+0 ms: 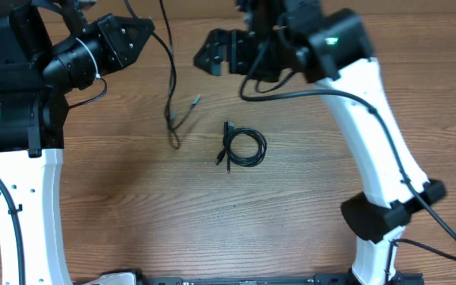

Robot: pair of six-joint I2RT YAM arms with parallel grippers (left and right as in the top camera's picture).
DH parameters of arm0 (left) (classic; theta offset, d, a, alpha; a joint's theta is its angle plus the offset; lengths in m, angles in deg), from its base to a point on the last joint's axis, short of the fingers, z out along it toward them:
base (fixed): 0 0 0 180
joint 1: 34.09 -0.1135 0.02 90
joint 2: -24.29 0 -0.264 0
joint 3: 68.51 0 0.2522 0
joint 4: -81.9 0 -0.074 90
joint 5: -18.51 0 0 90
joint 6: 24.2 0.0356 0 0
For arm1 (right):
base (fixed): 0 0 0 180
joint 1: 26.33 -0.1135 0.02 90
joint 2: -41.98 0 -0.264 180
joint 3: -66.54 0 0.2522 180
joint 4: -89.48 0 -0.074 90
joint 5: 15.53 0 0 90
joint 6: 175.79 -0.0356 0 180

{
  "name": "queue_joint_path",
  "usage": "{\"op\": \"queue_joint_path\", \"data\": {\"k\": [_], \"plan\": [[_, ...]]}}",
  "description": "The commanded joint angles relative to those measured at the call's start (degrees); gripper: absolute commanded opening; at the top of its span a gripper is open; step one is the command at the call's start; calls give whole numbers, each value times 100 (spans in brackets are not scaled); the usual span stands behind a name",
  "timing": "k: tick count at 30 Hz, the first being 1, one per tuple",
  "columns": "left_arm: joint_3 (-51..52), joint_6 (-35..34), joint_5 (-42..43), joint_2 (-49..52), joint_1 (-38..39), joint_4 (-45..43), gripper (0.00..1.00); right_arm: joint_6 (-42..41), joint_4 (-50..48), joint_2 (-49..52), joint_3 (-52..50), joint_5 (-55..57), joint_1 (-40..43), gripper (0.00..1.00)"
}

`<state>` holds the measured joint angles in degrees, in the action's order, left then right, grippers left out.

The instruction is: Untangle cables

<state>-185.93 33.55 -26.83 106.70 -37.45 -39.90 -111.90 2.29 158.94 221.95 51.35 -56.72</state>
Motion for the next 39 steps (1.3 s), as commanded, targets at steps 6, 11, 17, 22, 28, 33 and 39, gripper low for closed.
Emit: {"op": "queue_joint_path", "data": {"k": [6,11,17,22,28,33,39], "plan": [[-153,-273,800,-111,39,101,4,-170,-470,433,-61,-339,-234,100],[-153,-835,946,-114,37,44,4,-195,-442,621,-72,-293,-319,73],[-153,-1150,944,-120,28,-144,4,-195,-308,938,-140,162,-407,36],[-153,-1255,1156,-120,26,-149,4,-192,-319,1187,-144,166,-404,25],[-153,-1145,1342,-120,-212,-243,4,-557,-109,1231,-144,1239,-378,7],[-153,-1036,1554,-120,-894,358,4,-726,393,1231,-144,2629,-87,4],[-153,-1016,2240,-120,-1318,380,4,-844,553,1231,-144,2286,404,4]]}}
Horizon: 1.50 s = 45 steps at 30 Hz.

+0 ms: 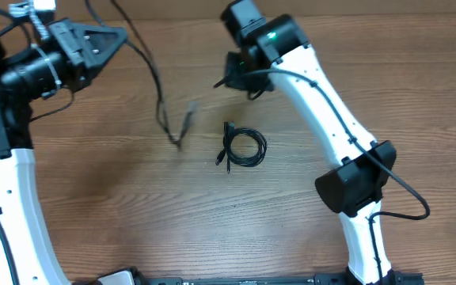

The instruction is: Untangle cables

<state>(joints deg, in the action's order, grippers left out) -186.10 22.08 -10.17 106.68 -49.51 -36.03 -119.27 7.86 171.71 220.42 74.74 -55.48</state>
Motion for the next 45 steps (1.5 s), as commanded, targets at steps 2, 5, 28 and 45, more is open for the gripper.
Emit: {"op": "queue_joint_path", "data": {"k": [2,5,28,45], "plan": [[-136,138,581,-118,-107,-9,4,195,-111,-46,9,-1005,391,6],[-133,136,573,-118,-70,-7,4,1362,-479,-46,9,-3200,452,28],[-133,-269,634,-118,354,31,4,1078,-1440,339,-122,-2824,-1139,33],[-133,-632,1008,-118,-595,-142,4,356,-413,337,-507,601,-542,6]]}}
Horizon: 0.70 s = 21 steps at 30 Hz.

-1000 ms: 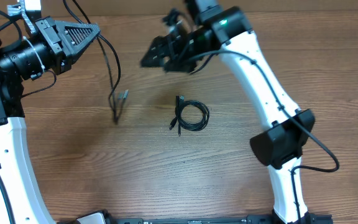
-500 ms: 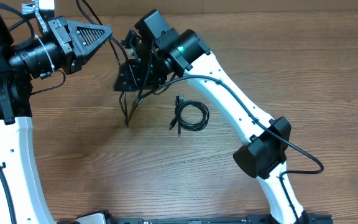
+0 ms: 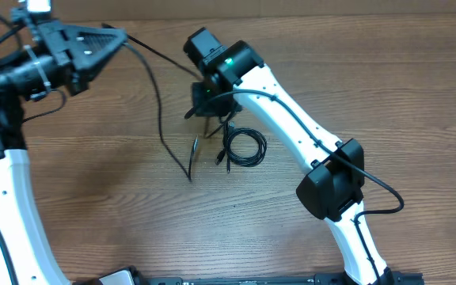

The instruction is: Untangle cables

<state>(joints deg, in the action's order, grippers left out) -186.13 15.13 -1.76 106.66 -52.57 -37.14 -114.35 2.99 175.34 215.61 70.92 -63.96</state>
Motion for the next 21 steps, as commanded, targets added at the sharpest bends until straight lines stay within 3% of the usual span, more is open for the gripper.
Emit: {"op": "queue_joint_path", "data": {"k": [1,4,7,10,14,21], "plan": [[-131,140,162,-116,-319,-28,4,-122,107,-28,-11,859,407,13],[-131,258,11,-114,-286,-33,4,-116,127,-28,11,260,647,45],[-131,284,-289,-111,-195,-44,4,286,46,-33,22,-420,833,56],[-131,293,-675,-109,-46,-118,4,448,81,-52,118,-697,968,91],[-131,363,-1290,-105,238,-400,4,466,310,-210,245,-901,1117,97],[-131,413,-2376,129,892,-1460,4,302,813,-713,245,-966,1154,95]]}}
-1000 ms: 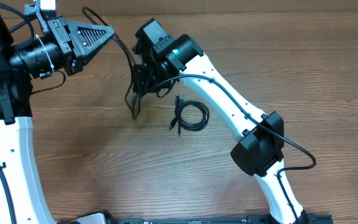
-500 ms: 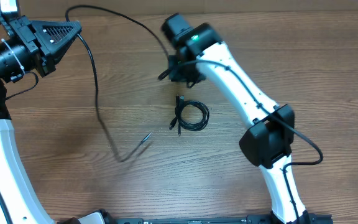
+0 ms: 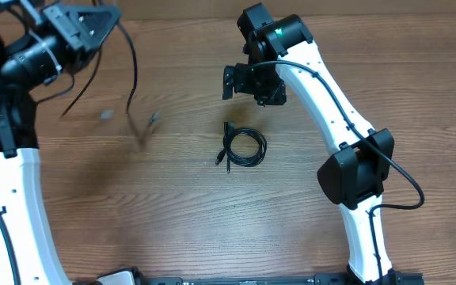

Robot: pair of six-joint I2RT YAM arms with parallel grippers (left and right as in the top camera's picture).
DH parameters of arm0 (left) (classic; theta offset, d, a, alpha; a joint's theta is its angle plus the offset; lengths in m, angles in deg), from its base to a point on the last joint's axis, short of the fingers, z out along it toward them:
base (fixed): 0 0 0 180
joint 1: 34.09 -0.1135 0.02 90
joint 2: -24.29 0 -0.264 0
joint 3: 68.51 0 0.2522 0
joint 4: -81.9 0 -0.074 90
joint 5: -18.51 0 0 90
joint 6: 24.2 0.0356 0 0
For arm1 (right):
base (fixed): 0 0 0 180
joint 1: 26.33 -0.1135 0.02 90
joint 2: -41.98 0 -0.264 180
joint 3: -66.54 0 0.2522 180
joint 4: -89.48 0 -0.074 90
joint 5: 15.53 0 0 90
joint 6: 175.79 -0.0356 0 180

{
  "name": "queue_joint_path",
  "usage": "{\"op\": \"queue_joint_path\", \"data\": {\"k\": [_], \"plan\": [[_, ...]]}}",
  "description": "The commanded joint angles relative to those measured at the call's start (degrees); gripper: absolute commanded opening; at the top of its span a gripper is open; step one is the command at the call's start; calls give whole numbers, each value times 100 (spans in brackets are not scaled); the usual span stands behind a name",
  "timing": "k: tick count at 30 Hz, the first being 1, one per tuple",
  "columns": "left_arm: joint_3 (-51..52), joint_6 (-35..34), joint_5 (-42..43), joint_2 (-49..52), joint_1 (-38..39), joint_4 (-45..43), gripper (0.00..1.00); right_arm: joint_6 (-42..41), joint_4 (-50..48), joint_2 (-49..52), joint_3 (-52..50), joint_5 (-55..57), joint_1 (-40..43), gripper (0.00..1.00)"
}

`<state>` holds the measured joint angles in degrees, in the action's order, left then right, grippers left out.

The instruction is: Untangle cables

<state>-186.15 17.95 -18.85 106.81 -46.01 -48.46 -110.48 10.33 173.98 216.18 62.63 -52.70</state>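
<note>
My left gripper is at the far left, raised, and shut on a long black cable. The cable hangs down from it, and its loose ends look blurred just above the wood. A second black cable, coiled, lies flat at the table's middle with its plugs at its left side. My right gripper hovers beyond the coil, a little to its left. It is open, with nothing between its fingers. The two cables are well apart.
The wooden table carries only the coil. My right arm's white links reach from its base at the right across the far middle. My left arm's column stands along the left edge.
My right gripper was low at the coil's far-left side, touching the long cable. It is now higher and further right. The long cable has swung left, away from the coil.
At first my left gripper held the long cable, hanging just left of the coil, and my right gripper was up at the back. The left arm then drew back leftward. The right gripper came down between the cables. Now it is lifted and the cables lie separated.
</note>
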Motion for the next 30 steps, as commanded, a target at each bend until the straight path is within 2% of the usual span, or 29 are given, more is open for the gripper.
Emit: {"op": "queue_joint_path", "data": {"k": [1,9,14,22,23,25,30], "plan": [[-129,98,-743,192,295,-503,4,-83,105,-629,188,-138,24,95],[-129,-619,-474,1147,424,-2293,4,-76,365,-1353,188,-87,26,95],[-129,-682,-542,1639,382,-2420,4,-72,608,-1749,188,216,24,96],[-129,-680,-826,2256,-203,-2387,4,-37,997,-1821,98,367,-260,96],[-129,-634,-826,2315,-297,-2376,4,-59,997,-1821,98,367,-321,100],[-129,-470,-824,2398,-479,-2345,4,-74,997,-1823,98,369,-431,100],[-129,586,-1106,2507,-929,-2144,4,-74,997,-1821,98,369,-715,100]]}}
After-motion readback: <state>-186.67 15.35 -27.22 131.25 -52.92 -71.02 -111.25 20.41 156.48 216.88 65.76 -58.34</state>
